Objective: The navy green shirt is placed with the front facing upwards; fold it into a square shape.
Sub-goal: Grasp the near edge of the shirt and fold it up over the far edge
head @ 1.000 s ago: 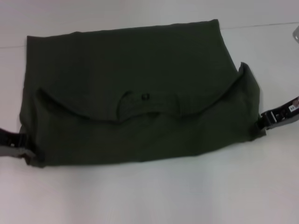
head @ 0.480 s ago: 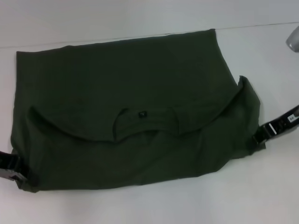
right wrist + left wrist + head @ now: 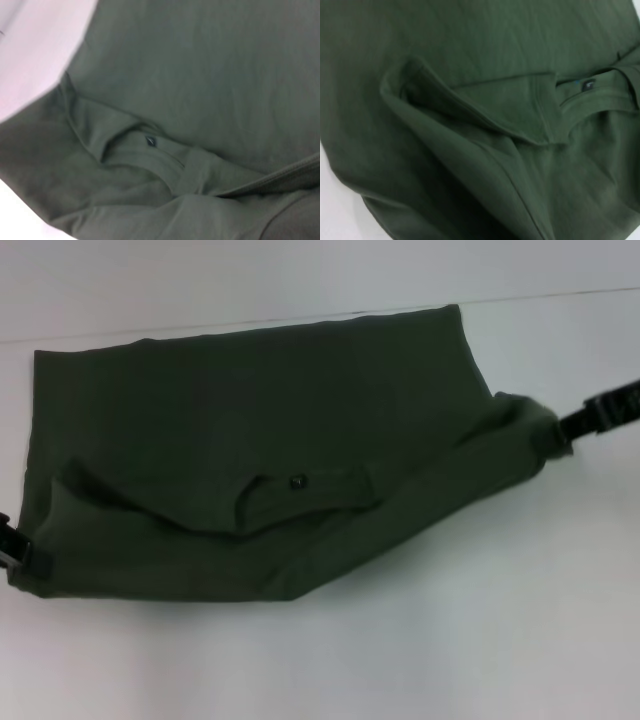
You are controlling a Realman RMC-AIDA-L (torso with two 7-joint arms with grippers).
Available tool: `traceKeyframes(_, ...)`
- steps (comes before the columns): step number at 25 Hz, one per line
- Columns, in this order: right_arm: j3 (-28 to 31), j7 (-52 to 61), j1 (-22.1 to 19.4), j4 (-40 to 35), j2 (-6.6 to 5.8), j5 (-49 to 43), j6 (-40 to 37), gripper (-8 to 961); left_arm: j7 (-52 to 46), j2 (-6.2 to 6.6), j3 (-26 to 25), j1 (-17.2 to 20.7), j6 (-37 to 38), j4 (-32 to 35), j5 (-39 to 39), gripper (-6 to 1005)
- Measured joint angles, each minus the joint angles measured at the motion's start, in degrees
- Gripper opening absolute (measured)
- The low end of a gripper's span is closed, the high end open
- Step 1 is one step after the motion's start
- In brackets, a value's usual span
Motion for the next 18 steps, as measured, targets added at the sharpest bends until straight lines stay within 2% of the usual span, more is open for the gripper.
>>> traceKeyframes(6,1.1,1.9,-0.7,-2.9,-1.55,4.0,-2.7,69,0.0,0.63,-0.2,-0.1,1.3,-1.1,-0.1,59)
traceKeyframes(9,0.5,2.0,-1.0,-2.6,-1.54,3.8,-2.7,70,0.0,0.97,0.1,0.0,1.9,-0.4,0.0,59)
traceKeyframes(13,-4.1,2.8,-2.7,-1.9,-1.46,3.4,-2.9,69,0.1,1.31,1.3,0.4,3.2,0.6,0.6,59)
traceKeyframes(18,-11.9,6.0,-5.8,-1.8,-2.24,3.6,-3.1,68,-0.1,1.78,2.7,0.9,5.3,0.9,2.2,59)
